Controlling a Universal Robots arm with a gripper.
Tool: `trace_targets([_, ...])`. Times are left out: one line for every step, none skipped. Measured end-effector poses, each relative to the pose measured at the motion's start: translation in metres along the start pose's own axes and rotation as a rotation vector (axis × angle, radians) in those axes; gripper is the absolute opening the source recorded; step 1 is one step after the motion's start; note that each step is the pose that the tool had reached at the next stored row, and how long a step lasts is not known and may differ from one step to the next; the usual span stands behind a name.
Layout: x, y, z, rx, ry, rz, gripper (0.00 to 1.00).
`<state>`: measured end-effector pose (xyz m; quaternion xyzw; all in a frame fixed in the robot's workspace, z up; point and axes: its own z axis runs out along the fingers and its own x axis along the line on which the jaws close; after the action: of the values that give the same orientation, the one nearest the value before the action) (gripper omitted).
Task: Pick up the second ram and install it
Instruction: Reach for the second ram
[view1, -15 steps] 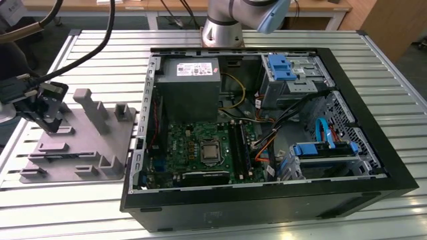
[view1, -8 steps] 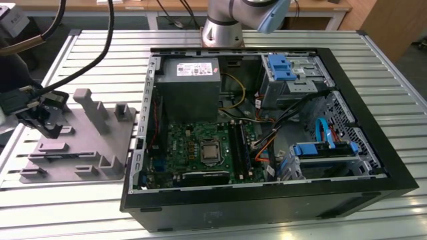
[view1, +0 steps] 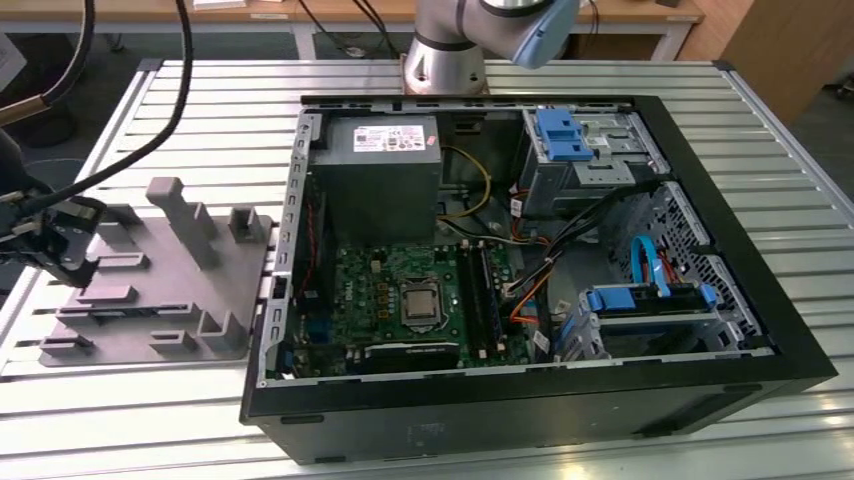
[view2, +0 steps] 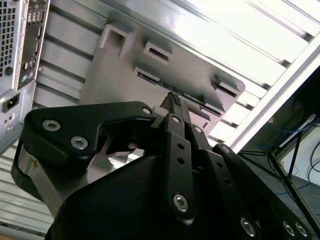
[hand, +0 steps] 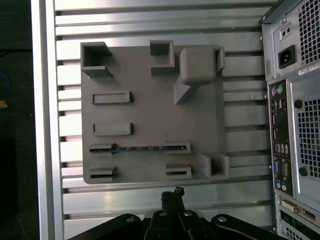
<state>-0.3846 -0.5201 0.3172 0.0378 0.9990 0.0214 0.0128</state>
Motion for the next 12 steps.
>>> trace_targets([0.0045,-0.0003,0.0017,0.0000,0.0000,0.000,0.10])
trace_targets([0.0090,-0.0005,0.0033,0.0001,0.0000,0.000,0.10])
trace_targets([0.0124,-0.0008,0.0050,0.0002,0.0001,0.000,0.10])
trace_targets([0.0142,-0.0009,0.0068,0.0002,0.0000,0.000,0.10])
trace_targets([0.0153,-0.0011,0.0087,0.0002,-0.0002,0.000,0.10])
trace_targets([0.0162,-0.0012,0.0106,0.0003,-0.0001,0.000,0.10])
trace_targets([0.0168,-0.0014,0.0123,0.0005,0.0001,0.000,0.10])
trace_targets([0.0172,-0.0015,0.0141,0.0005,0.0000,0.000,0.10])
trace_targets([0.0175,-0.0016,0.0159,0.0005,-0.0001,0.000,0.10])
trace_targets([0.0178,-0.0017,0.0177,0.0006,0.0000,0.000,0.10])
trace_targets([0.0182,-0.0018,0.0195,0.0006,0.0000,0.000,0.10])
trace_targets([0.0185,-0.0019,0.0213,0.0006,0.0001,0.000,0.10])
